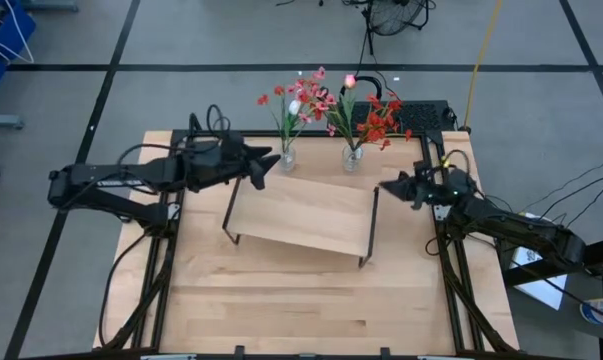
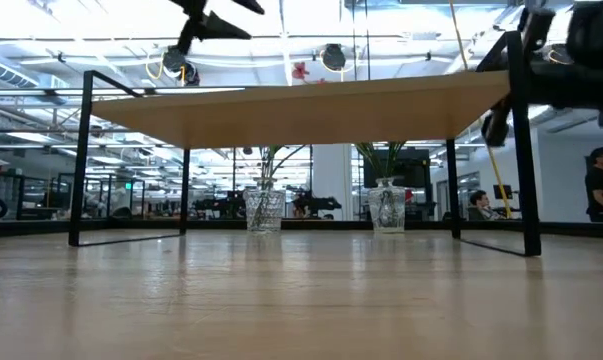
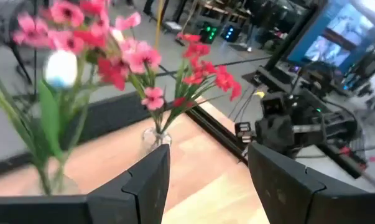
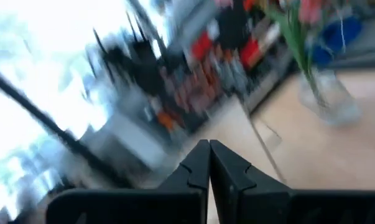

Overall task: Pick and place flowers into a vace then onto a shelf
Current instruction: Put the right transparent flower vase on the shelf

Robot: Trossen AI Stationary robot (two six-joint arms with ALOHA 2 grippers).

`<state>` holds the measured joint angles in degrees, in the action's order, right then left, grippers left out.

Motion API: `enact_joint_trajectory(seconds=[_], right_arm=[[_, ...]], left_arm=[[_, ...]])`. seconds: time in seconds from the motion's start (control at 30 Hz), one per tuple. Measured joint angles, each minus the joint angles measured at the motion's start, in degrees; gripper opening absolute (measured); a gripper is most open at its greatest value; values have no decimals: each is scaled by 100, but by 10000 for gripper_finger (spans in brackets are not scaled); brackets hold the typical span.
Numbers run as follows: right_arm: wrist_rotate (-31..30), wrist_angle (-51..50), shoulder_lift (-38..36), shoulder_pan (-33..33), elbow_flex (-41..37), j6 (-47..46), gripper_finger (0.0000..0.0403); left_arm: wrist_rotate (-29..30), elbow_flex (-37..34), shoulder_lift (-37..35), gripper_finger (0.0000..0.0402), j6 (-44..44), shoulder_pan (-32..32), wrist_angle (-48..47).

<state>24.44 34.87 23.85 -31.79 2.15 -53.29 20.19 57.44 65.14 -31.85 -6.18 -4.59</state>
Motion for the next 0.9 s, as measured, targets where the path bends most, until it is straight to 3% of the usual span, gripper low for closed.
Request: enact_joint_trajectory(seconds=[0.07, 0.17, 0.3, 0.37, 0.57, 0.67, 0.77, 0.9], right_arm=[[-364, 492, -4, 0, 0, -856, 2], [-1123, 1052, 3, 2, 0, -1872, 2], [-2711, 1665, -1, 2, 0, -1958, 2], [-3140, 1633, -17, -2, 0, -2170, 2], [-4930, 1426, -15, -9, 0, -2488, 2], [-5435, 1552, -14, -10, 0, -2818, 2], [-6089, 1552, -28, -11, 0, -2373, 2], [-6661, 1759, -35, -13, -2, -717, 2]], left_arm=[[-93, -10, 144, 218, -258, 0, 213], [-128, -8, 212, 218, 94, -21, 479], [165, -8, 263, 218, 172, -183, 931], [154, -5, 238, 218, 270, -354, 1287], [-904, -4, 186, 218, 586, -1183, 1279], [-1488, -4, 188, 218, 576, -1527, 1207], [-1855, -4, 188, 218, 604, -1801, 1180], [-2101, -4, 188, 218, 643, -1985, 1149]])
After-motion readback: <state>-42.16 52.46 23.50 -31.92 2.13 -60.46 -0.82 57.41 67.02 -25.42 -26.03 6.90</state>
